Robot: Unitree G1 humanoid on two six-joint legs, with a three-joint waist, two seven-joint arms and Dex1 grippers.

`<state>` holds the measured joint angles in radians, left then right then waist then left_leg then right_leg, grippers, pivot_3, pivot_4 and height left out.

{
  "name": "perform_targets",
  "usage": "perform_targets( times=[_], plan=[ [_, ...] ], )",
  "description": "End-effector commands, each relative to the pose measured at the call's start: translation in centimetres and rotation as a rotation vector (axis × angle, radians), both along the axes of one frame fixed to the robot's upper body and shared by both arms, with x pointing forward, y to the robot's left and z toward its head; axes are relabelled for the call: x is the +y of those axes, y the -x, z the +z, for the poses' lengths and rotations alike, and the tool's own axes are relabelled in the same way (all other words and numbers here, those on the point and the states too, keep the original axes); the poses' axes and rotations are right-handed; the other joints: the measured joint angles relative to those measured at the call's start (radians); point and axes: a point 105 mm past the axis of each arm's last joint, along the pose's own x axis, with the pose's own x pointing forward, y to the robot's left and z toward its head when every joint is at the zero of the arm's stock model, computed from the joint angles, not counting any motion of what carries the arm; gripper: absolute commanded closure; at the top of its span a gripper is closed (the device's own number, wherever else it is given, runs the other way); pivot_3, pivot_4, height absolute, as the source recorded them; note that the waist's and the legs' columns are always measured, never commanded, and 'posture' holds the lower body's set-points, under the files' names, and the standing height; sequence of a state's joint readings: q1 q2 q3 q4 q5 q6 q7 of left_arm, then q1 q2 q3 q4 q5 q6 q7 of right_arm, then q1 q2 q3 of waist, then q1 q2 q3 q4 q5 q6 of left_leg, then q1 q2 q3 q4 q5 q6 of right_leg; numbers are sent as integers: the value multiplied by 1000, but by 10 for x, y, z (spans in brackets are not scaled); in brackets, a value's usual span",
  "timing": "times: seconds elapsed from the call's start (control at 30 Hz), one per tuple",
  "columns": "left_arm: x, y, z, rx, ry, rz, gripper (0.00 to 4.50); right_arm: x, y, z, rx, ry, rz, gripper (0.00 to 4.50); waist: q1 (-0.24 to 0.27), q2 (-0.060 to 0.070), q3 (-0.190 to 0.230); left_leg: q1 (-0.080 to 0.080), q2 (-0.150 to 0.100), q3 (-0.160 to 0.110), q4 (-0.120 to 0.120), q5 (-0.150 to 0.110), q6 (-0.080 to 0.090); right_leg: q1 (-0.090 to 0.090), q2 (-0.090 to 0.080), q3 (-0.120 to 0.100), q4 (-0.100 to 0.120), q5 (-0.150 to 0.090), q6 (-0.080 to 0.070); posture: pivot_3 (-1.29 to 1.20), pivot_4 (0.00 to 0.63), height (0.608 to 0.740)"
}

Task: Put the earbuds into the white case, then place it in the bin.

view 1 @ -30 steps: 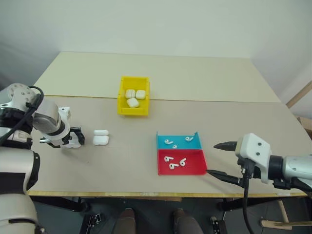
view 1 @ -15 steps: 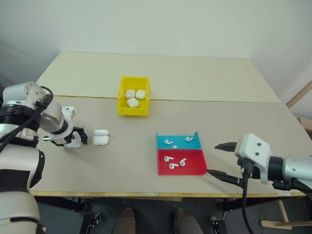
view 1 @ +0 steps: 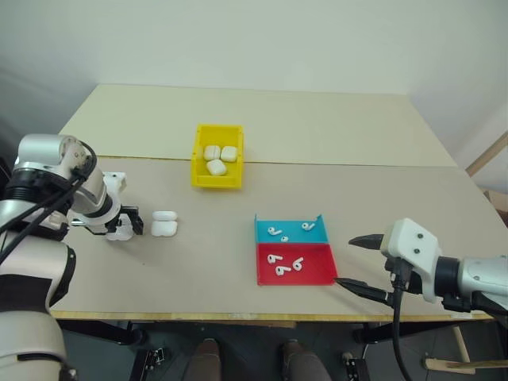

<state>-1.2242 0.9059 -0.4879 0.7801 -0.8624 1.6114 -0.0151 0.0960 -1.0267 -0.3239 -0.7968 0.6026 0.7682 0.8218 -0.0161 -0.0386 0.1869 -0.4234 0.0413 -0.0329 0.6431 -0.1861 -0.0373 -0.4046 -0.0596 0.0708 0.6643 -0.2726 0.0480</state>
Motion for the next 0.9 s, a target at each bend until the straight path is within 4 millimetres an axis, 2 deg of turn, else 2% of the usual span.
perform_targets(
  times=[0.03,0.07,0.13,0.5,0.6,0.7,0.77,0.9],
  plan=[
    [-1,-3,8,-31,10,-6,411,2,1,7,-38,7,4,0,0,0,0,0,0,0,0,0,0,0,0,0,0,0,0,0,150,740],
    [-2,-4,9,-35,11,-12,596,2,1,6,-37,7,4,0,0,0,0,0,0,0,0,0,0,0,0,0,0,0,0,0,150,740],
    [-3,-5,11,-41,16,-16,1263,3,1,6,-35,9,7,0,0,0,0,0,0,0,0,0,0,0,0,0,0,0,0,0,150,740],
    [-1,-1,5,-21,48,-7,1263,3,-1,6,-39,18,11,0,0,0,0,0,0,0,0,0,0,0,0,0,0,0,0,0,150,740],
    [-1,0,3,-14,49,-9,1683,3,-2,6,-38,17,11,0,0,0,0,0,0,0,0,0,0,0,0,0,0,0,0,0,150,740],
    [-2,0,4,-22,58,-18,1700,3,-2,6,-36,17,12,0,0,0,0,0,0,0,0,0,0,0,0,0,0,0,0,0,150,740],
    [-5,-1,8,-37,65,-35,1700,3,-2,6,-36,19,11,0,0,0,0,0,0,0,0,0,0,0,0,0,0,0,0,0,150,740],
    [-10,-5,28,-116,88,-84,1700,2,-3,6,-42,27,7,0,0,0,0,0,0,0,0,0,0,0,0,0,0,0,0,0,150,740]
  ],
)
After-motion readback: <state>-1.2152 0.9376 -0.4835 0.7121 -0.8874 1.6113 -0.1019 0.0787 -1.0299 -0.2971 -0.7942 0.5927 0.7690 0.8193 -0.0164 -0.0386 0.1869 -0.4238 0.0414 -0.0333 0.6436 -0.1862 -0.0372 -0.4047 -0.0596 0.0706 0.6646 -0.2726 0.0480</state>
